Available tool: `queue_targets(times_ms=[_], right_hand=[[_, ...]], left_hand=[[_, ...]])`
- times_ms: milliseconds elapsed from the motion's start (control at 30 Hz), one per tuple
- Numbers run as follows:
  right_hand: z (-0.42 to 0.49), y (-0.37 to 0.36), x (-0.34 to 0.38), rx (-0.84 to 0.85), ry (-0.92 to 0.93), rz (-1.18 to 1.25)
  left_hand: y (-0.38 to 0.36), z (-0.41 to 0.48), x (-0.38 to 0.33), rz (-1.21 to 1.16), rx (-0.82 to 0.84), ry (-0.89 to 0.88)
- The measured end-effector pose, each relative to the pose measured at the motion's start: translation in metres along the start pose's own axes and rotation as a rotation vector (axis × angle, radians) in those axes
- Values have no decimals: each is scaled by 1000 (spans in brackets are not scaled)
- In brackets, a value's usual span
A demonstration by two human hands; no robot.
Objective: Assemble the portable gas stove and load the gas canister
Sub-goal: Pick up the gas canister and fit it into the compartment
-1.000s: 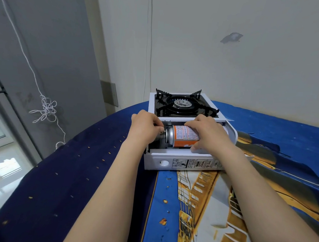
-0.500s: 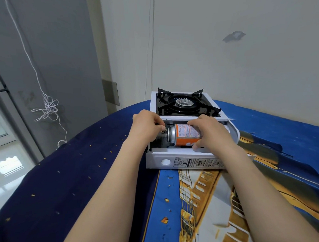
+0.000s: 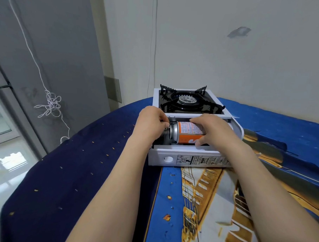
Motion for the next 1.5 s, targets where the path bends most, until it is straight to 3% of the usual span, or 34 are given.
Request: queue_targets(times_ms=[333,533,767,1133,1500], right_hand=[[0,0,-3,-52,-41,78],[1,5,5,-46,-10,-104],[-3,5,-5,-93,15,102],[-5,13,3,-189,10,-22],[-6,9,-3,-109,6,170]], left_hand=[[-3,1,-1,0,15,-27],[-7,3,-4,28,62,-52],[-12,2,-11,59,91,-92],[-11,2,-13,85,103,-107],[-15,4,-10,128,126,-105]])
Point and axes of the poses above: each hand's wrist, its own z-axis towards the middle knuckle, its own y-axis out of the back of the hand, x = y × z, the point moved 10 cm from there along z, towards the middle knuckle, and after that the axes turned 5 degrees about x, right-handed, at the moved point
